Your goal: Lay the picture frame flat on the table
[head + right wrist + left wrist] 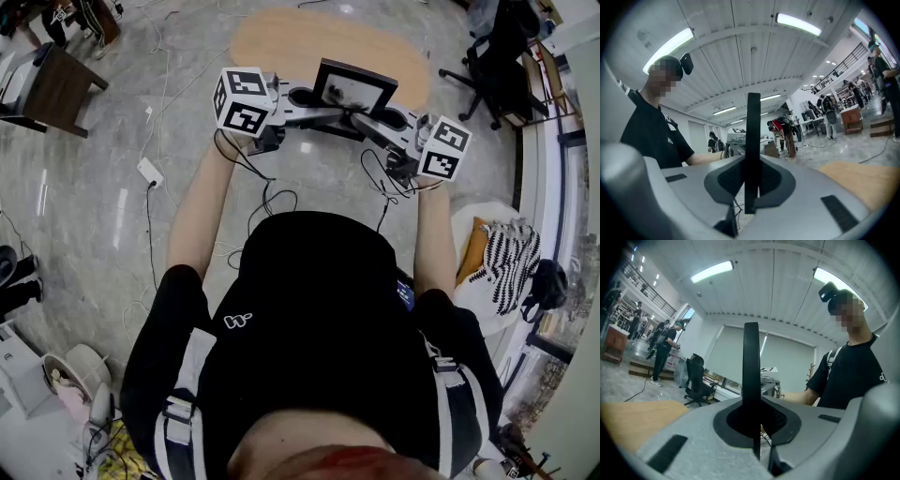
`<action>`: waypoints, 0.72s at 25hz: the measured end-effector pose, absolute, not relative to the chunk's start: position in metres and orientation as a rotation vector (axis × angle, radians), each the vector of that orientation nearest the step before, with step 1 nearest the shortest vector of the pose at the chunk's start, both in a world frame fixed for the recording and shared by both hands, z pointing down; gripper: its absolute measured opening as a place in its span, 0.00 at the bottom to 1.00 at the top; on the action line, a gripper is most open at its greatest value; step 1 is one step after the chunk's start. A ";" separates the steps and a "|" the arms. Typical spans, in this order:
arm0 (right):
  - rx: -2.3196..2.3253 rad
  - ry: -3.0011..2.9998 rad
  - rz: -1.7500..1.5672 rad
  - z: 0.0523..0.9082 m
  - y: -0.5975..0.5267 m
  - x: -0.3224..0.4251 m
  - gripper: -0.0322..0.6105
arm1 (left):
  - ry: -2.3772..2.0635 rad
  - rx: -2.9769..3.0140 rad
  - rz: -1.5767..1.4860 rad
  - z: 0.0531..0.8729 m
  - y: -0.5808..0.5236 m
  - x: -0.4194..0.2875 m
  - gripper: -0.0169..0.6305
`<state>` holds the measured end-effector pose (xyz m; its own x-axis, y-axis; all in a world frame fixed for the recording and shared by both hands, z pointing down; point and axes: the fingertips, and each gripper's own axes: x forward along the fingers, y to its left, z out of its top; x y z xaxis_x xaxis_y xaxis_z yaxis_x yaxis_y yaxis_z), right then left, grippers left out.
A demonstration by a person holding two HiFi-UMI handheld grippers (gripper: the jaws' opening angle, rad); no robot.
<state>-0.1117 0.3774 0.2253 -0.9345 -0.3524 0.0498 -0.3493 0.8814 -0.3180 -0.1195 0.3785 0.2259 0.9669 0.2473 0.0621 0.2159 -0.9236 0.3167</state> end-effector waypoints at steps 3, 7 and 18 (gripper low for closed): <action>-0.597 3.033 -0.533 0.229 0.372 -0.109 0.12 | 0.320 2.797 0.148 0.229 0.374 -0.117 0.05; -0.635 3.000 -0.562 0.239 0.365 -0.102 0.12 | 0.312 2.773 0.145 0.239 0.368 -0.111 0.05; -0.652 2.948 -0.667 0.286 0.307 -0.061 0.12 | 0.310 2.695 0.191 0.286 0.310 -0.070 0.05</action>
<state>-0.0613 0.3071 0.2861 -0.9099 -0.4125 0.0440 -0.3914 0.8182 -0.4211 -0.0700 0.3099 0.2859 0.9658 0.2445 0.0863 0.1869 -0.8873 0.4216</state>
